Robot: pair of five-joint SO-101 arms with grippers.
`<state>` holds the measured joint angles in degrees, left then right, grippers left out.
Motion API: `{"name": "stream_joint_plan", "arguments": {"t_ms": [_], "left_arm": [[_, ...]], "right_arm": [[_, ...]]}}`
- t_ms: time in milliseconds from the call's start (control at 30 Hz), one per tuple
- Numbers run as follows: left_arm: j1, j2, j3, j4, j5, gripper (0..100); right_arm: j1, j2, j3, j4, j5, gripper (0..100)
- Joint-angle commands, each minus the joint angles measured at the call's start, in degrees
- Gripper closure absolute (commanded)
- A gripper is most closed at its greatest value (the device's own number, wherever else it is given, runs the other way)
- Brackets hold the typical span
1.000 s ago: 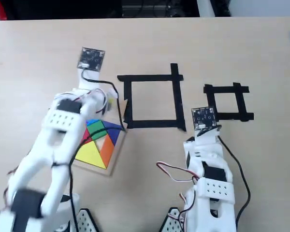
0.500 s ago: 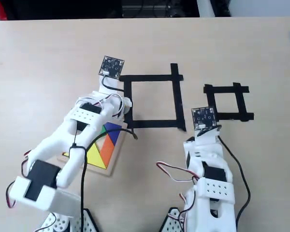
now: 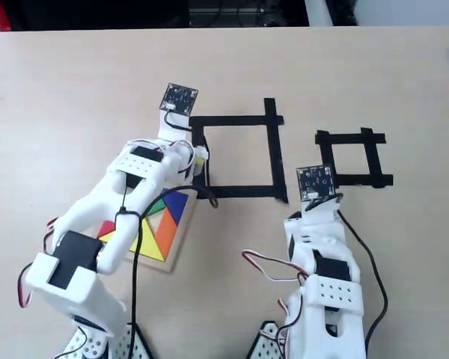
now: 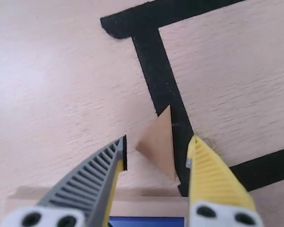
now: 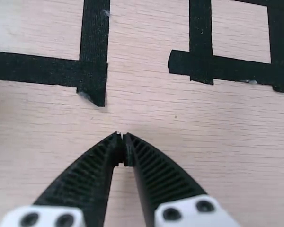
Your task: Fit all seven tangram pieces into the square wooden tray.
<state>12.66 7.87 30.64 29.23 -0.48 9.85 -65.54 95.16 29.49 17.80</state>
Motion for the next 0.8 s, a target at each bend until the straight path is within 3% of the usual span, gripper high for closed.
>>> {"name": "stream_joint_plan", "arguments": {"t_ms": [0,267,767], "left_arm": [[0.04,0.97,-3.47,0.62,0.44,78],[-0.92,7.82,-14.46,12.57,0.97,78],[-0.84,10.29,-19.12,14.95,4.48,78]], "right_arm": [[-0.62,-0.66,-0.48,-0.70,-0.18,98.6],[-0.62,-0.66,-0.48,-0.70,-0.18,98.6],[-0.62,-0.66,-0.48,-0.70,-0.18,98.6]]}}
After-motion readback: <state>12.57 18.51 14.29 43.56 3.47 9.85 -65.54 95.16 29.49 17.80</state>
